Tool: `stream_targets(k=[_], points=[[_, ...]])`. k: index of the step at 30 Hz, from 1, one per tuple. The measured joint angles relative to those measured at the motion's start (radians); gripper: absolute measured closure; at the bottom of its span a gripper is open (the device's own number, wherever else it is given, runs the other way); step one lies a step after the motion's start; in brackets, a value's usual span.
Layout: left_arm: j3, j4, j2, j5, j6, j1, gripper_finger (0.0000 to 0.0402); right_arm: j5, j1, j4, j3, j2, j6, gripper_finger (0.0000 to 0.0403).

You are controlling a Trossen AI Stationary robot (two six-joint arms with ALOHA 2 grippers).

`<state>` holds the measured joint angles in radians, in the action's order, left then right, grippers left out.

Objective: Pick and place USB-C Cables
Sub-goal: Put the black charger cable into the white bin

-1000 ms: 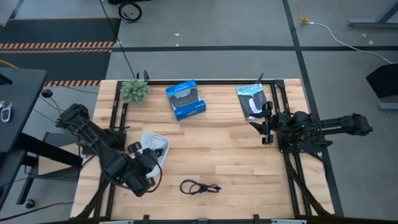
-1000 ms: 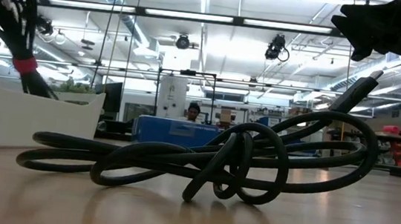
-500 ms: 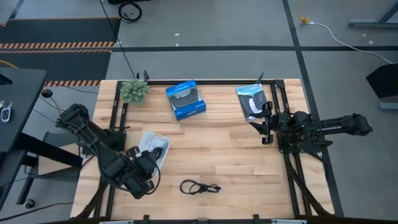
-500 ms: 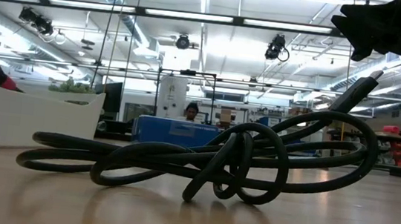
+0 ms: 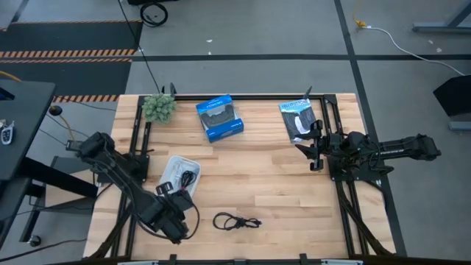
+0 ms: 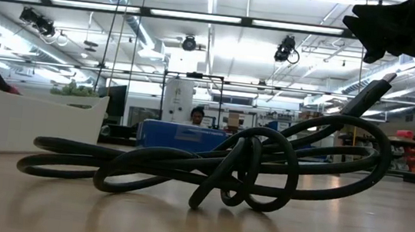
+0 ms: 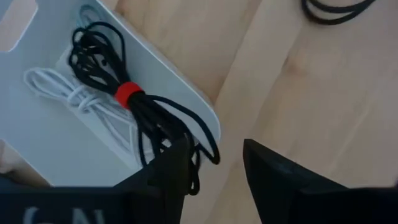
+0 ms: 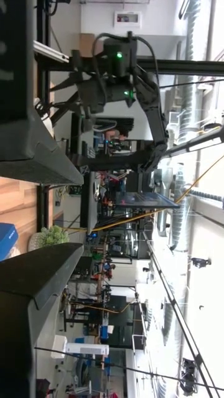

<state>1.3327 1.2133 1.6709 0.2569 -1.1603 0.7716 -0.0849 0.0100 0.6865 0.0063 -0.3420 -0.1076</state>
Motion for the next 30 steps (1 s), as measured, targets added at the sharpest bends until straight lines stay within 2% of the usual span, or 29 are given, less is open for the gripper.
stream_targets(k=[6,10,14,19,25,30], points=[[0.000,0.043,0.052,-0.026,0.020,-0.018,0.0231,0.000,0.000,0.000,0.000,0.000,0.000,0.0234],[0.000,0.047,0.066,-0.034,0.020,-0.018,0.0247,0.000,0.000,0.000,0.000,0.000,0.000,0.0234],[0.014,0.054,0.062,-0.084,0.020,-0.028,0.0267,0.000,0.000,0.000,0.000,0.000,0.000,0.0234],[0.062,0.039,0.055,-0.026,0.032,-0.036,0.0282,0.000,0.000,0.000,0.000,0.000,0.000,0.0234],[0.064,-0.168,0.077,0.132,0.171,-0.050,0.0285,0.000,0.000,0.000,0.000,0.000,0.000,0.0234],[0.064,-0.397,0.141,0.137,0.338,-0.097,0.0263,0.000,0.000,0.000,0.000,0.000,0.000,0.0234]])
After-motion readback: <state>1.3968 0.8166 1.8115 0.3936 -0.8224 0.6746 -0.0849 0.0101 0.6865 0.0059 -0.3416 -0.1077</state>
